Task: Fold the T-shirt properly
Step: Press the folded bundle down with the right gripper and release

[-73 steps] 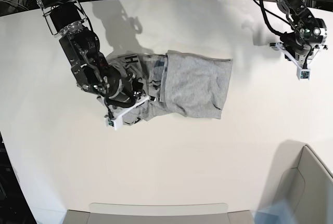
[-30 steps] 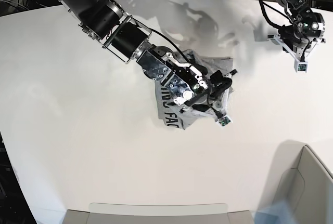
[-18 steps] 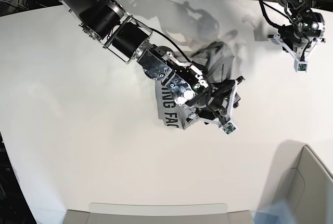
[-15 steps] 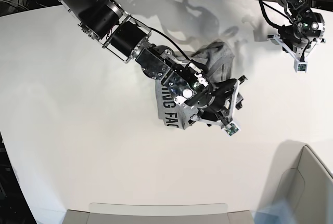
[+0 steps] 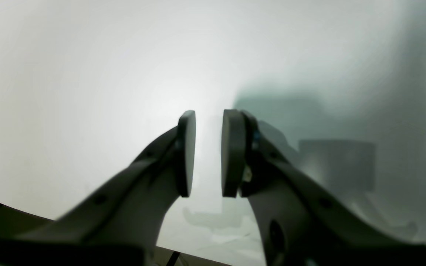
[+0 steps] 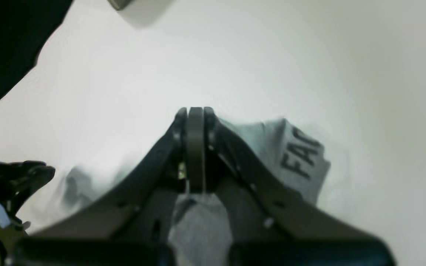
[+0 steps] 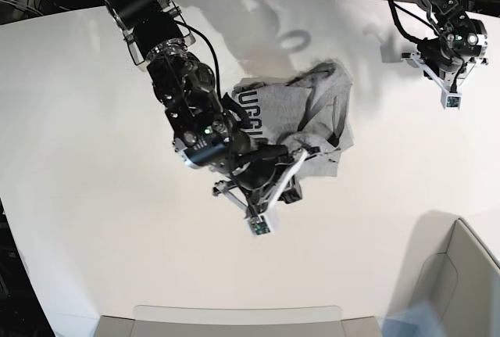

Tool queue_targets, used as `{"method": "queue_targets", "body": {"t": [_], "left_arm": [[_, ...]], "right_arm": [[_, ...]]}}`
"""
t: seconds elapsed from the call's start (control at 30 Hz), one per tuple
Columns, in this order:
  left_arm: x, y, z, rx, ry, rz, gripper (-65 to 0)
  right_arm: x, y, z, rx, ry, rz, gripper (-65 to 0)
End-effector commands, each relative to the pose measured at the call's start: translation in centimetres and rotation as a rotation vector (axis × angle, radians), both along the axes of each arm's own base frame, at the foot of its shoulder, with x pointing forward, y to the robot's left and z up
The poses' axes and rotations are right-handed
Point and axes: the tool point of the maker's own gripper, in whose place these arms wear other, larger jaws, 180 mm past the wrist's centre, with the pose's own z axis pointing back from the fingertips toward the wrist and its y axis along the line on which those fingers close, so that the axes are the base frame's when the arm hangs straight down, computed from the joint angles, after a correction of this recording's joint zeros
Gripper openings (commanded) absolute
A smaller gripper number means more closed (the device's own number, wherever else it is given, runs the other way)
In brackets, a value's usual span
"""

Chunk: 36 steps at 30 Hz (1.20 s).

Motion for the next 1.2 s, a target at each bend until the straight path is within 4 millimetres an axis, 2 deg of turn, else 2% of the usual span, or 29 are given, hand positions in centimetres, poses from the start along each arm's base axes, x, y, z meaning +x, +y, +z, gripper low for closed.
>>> {"method": "queue_targets", "body": {"t": [0.0,0.07,0.23,0.43,0.53,0.6,0.73,0.83,1.03,1.17], "left_arm": [[0.7,0.5,0.9,0.021,-0.031,-0.004,-52.9],[0.7,0.5,0.9,0.021,-0.031,-0.004,-52.9],[0.8,0.4,0.9,0.019,-0.034,-0.004,-52.9],[0.8,0.4,0.9,0.019,-0.033,-0.006,-53.1],[0.8,0.4,0.9,0.019,-0.033,-0.006,-53.1],[0.9,0.4,1.0,0.019,-0.035,-0.006,-53.1],[0.9,0.4,1.0,0.019,-0.035,-0.006,-53.1],[0.9,0.5,1.0,0.021,-0.036,-0.005,-53.1],[0.9,0.4,1.0,0.02,-0.037,-0.005,-53.1],[0.9,0.4,1.0,0.019,-0.038,-0.005,-53.1]], "right_arm": [[0.4,-0.2,1.7,0.024,-0.03,-0.002,-65.0],[-0.3,-1.8,0.4,-0.03,0.013,-0.004,-65.0],[-2.4,-4.0,-2.1,-0.106,0.095,0.005,-65.0],[-4.4,-5.6,-5.2,-0.183,0.209,0.018,-65.0],[-4.2,-6.0,-7.1,-0.215,0.27,0.015,-65.0],[-3.3,-6.0,-8.3,-0.245,0.3,0.014,-65.0],[-1.8,-4.3,-10.5,-0.348,0.335,0.068,-65.0],[0.3,-1.9,-10.9,-0.364,0.273,0.087,-65.0],[6.2,1.6,-10.4,-0.391,0.124,0.081,-65.0],[8.4,4.5,-9.0,-0.296,-0.039,0.138,-65.0]]}}
